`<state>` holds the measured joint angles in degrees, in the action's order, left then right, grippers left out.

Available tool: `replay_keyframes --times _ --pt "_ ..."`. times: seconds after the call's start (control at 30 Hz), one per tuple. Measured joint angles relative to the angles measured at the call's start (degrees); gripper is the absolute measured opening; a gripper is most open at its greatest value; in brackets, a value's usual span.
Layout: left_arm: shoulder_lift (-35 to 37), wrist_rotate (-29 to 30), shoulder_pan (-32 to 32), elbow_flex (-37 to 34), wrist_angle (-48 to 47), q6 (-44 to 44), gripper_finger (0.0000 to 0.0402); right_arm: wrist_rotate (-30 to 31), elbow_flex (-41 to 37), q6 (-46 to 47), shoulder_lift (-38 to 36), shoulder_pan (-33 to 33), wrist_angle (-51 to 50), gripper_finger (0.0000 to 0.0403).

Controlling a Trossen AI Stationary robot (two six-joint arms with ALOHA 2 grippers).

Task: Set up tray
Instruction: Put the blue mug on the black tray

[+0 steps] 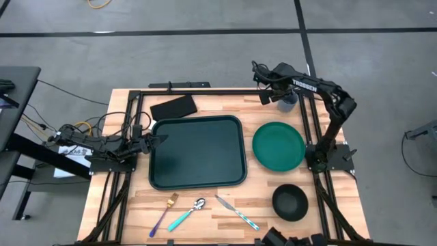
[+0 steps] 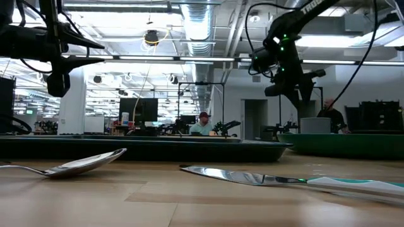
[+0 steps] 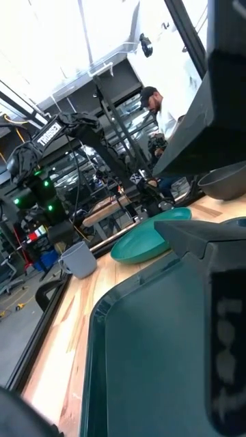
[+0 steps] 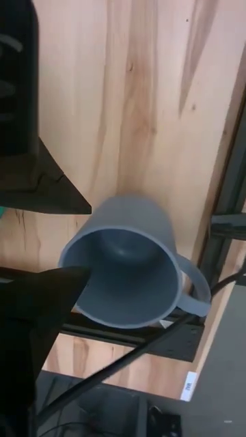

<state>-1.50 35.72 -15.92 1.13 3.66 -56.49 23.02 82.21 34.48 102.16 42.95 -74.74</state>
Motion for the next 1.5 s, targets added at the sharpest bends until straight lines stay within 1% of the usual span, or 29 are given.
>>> replay_keyframes --times 0.3,0.43,0.83,1.07,1.33,1.5 --pt "0.0 0.0 0.0 0.0 0.0 0.0 0.0098 -2.4 0.0 1.1 2.3 1.7 1.1 0.0127" --pt "0.0 0.0 0.0 0.0 0.0 0.0 0.0098 -2.2 0.0 1.9 2.3 2.1 2.6 0.0127" --pt "0.0 0.0 0.0 -0.1 0.0 0.4 0.0098 -2.6 0.0 4.0 2.2 2.6 1.6 0.0127" --pt "0.0 0.0 0.0 -0.1 0.0 0.4 0.0098 -1.8 -0.1 4.5 2.2 2.6 1.3 0.0127" --pt "0.0 0.0 0.0 -0.1 0.0 1.2 0.0098 -3.4 -7.5 5.6 2.1 2.1 2.7 0.0127" --pt "0.0 0.0 0.0 -0.1 0.0 1.2 0.0098 -2.3 -8.3 5.4 2.1 1.7 4.9 0.0127"
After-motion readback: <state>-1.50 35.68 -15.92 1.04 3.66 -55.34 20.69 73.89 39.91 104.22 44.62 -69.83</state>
